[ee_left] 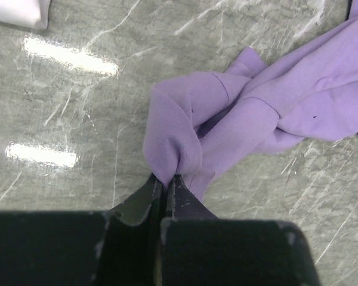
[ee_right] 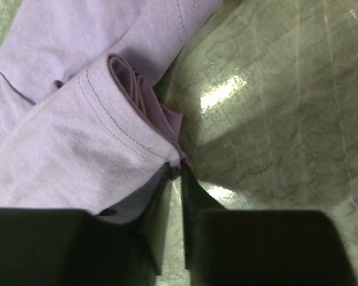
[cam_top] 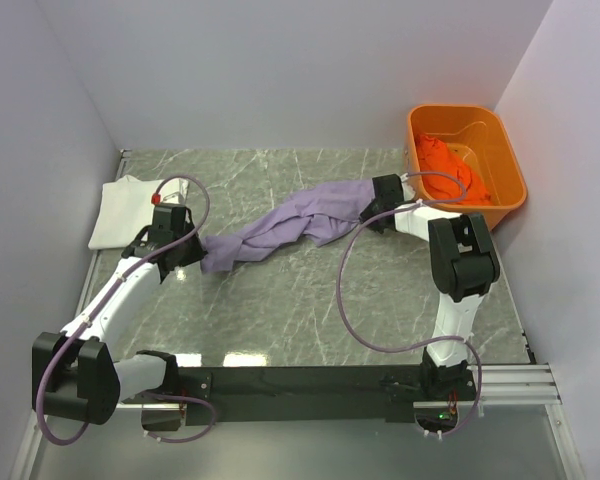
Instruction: Fold and stack the t-shirts
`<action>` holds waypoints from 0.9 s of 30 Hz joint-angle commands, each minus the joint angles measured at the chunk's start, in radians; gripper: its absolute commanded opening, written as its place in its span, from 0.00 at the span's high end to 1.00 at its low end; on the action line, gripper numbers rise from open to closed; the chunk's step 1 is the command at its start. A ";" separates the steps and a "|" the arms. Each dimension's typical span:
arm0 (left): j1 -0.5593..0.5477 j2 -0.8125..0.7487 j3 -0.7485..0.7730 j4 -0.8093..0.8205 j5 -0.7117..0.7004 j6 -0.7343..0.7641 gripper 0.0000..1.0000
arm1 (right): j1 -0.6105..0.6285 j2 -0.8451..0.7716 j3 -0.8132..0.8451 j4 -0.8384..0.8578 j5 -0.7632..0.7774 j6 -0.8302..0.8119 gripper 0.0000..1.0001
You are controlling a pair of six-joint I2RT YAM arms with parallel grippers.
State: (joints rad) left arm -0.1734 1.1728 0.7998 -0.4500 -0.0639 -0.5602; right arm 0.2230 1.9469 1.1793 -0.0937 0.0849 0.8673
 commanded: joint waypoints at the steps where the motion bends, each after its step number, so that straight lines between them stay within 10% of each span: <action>1: 0.008 -0.030 -0.004 0.030 0.001 0.022 0.99 | 0.007 0.015 0.039 -0.004 0.019 -0.014 0.83; 5: 0.008 -0.032 -0.005 0.031 -0.004 0.022 0.99 | 0.006 0.004 0.069 -0.034 0.030 -0.053 1.00; 27: 0.012 -0.097 -0.091 -0.024 0.056 -0.083 0.99 | 0.001 -0.709 -0.280 -0.555 0.134 -0.303 1.00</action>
State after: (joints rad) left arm -0.1669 1.1244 0.7284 -0.4580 -0.0383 -0.6083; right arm 0.2230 1.3136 0.9661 -0.5285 0.1455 0.6151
